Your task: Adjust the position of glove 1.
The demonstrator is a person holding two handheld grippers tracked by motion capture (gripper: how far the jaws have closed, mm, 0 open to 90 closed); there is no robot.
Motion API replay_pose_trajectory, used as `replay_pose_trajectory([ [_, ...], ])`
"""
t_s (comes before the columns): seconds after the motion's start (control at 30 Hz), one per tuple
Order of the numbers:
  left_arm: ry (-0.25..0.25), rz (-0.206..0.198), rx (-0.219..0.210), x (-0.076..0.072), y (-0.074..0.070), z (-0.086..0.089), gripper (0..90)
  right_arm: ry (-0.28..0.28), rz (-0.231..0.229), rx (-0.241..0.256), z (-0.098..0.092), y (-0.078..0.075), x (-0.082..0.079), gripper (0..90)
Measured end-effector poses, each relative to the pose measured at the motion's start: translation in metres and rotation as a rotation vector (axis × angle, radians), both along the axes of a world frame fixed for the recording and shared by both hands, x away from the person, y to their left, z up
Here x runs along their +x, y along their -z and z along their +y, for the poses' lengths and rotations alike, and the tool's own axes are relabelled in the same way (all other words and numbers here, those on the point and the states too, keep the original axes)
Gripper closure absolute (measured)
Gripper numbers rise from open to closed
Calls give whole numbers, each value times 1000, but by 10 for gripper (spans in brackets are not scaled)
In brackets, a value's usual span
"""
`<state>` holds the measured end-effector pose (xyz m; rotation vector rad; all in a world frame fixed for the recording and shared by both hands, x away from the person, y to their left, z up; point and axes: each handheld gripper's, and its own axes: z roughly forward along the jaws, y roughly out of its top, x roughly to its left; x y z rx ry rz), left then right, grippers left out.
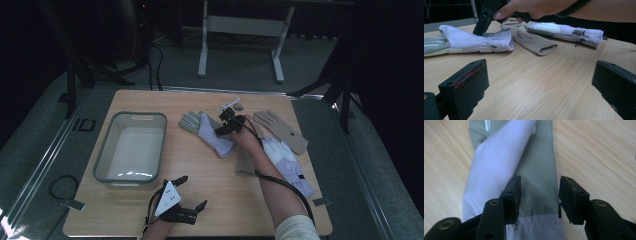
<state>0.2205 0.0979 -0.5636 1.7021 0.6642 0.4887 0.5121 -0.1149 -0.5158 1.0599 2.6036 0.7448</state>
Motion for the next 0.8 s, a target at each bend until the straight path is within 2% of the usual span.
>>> replay_pose_trajectory([
  [0.17, 1, 3, -2, 0, 0, 0, 8, -3, 10, 11, 0, 1, 0, 493],
  [0.27, 0, 2, -2, 0, 0, 0, 8, -25, 2, 13, 0, 0, -1, 501],
  [0.37, 0, 4, -3, 0, 0, 0, 8, -37, 18, 4, 1, 3, 0, 505],
  [0.47, 0, 4, -3, 0, 0, 0, 8, -56, 17, -41, 6, 8, -3, 573],
  [0.5, 0, 4, -3, 0, 0, 0, 8, -56, 17, -41, 6, 8, -3, 573],
  [0.57, -1, 5, -3, 0, 0, 0, 8, -84, -9, -77, 10, 9, -7, 663],
  [0.67, -1, 5, -2, 0, 0, 0, 8, -82, -24, -86, 12, 9, -10, 784],
  [0.73, 0, 5, -1, 0, 0, 0, 8, -49, -24, -65, 12, 8, -11, 848],
  [0.8, -1, 6, -2, 1, 0, 0, 8, -15, -39, -46, 10, 6, -15, 872],
])
